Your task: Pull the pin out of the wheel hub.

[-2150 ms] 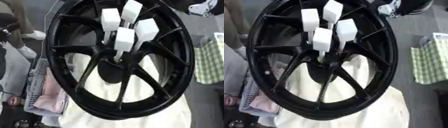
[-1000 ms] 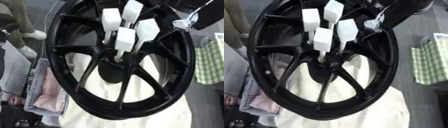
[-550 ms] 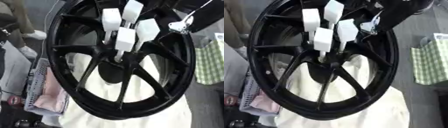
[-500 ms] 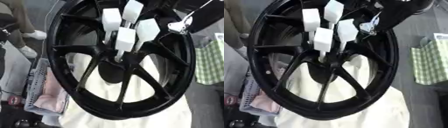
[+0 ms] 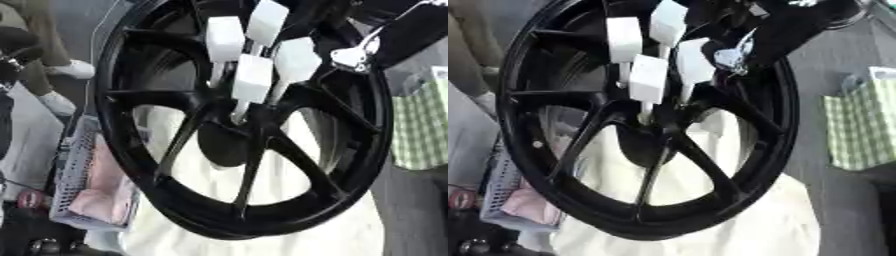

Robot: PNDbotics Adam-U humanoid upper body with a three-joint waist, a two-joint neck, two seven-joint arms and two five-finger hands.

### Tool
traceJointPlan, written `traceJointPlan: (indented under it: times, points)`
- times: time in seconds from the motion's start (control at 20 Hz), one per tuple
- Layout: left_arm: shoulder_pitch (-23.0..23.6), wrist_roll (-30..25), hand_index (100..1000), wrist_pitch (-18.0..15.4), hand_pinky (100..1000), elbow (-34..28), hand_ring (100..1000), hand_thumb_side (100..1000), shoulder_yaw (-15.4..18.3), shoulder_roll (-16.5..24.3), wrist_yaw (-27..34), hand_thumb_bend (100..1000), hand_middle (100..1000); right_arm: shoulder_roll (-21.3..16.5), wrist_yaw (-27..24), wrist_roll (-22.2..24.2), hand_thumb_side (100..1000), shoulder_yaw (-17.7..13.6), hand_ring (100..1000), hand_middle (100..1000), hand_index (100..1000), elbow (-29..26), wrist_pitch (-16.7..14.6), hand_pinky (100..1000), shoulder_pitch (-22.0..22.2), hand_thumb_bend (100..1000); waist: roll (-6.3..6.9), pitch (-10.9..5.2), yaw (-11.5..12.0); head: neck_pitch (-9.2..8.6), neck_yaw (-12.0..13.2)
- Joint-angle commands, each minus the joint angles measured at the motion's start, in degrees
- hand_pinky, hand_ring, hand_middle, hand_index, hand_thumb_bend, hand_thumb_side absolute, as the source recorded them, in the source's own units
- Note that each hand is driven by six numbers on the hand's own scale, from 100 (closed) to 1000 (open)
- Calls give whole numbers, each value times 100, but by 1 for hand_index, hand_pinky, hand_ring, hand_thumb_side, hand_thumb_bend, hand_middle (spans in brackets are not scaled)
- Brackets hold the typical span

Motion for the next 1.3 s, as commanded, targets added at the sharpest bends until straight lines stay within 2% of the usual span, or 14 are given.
traceJointPlan:
  times: [0.05,0.95,1.15,1.3]
  points:
    - [-73,-27,801,-15,809,-116,744,728,-1,21,13,100,625,-86,-39,667,400,-42,890,847,887,-67,728,797,-38,100,33,-90,4,2,-19]
    - [-100,-77,801,-6,811,-116,747,729,-22,-4,32,100,627,48,3,667,424,91,913,862,905,181,723,819,-29,100,48,-35,55,12,-69]
    - [-110,-91,801,0,810,-116,747,729,-28,-9,43,100,627,71,43,667,372,135,911,862,907,226,692,819,-36,102,46,-30,64,17,-76]
    - [-118,-109,801,7,810,-116,747,729,-35,-13,50,100,627,84,57,667,321,172,912,865,906,267,668,821,-31,135,45,-26,72,17,-87]
